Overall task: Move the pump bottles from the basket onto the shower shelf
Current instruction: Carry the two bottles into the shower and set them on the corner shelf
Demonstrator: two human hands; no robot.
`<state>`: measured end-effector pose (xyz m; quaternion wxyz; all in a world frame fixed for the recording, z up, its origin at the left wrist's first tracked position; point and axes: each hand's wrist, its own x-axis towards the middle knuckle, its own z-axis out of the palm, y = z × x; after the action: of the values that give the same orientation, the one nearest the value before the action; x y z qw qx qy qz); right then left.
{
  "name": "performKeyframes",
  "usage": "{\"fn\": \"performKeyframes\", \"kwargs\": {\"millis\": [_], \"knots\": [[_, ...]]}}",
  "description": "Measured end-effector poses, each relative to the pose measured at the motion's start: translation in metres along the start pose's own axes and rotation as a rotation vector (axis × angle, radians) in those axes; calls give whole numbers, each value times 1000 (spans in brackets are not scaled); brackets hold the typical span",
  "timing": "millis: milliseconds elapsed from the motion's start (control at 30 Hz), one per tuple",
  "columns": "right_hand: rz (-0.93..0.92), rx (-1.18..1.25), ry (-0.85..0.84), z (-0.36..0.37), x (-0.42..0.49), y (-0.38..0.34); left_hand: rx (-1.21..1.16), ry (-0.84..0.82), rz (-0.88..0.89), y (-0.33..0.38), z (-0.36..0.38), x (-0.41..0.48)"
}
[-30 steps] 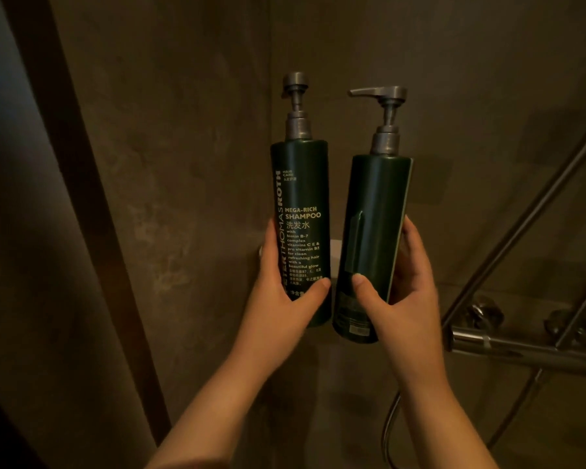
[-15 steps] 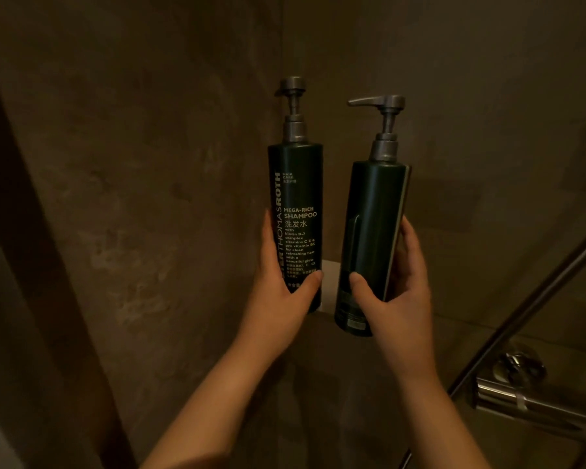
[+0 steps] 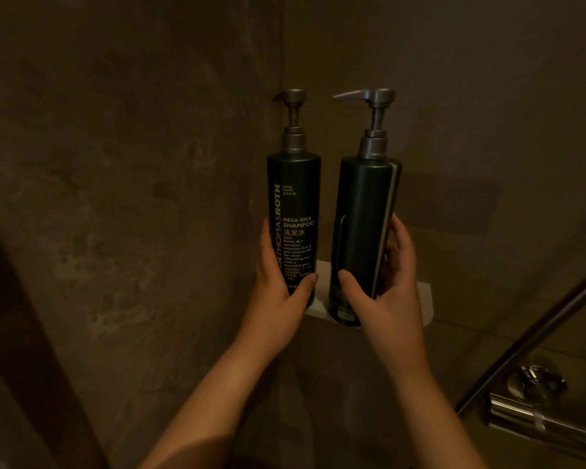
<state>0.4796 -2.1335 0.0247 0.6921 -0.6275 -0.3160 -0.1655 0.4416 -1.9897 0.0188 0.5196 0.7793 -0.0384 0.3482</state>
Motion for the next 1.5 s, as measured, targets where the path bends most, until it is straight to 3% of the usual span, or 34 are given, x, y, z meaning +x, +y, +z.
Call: {"fn": "performKeyframes", "kwargs": {"millis": [333,500,733,1067,1500], "knots": [[56,-38,-47,-2,11,8,95,30,-3,-3,4,7],[21,-280,58,-6,-8,11,228,108,19,-2,6,0],[-225,-607,130,-7,-29,16,579,339,306,-4,11,-22],[-197,-679,6,-4,-25,15,707,266,252,-12,10,-21],[-194,-772,-214,4,-8,16,644,160,135,-18,9,-3]]}}
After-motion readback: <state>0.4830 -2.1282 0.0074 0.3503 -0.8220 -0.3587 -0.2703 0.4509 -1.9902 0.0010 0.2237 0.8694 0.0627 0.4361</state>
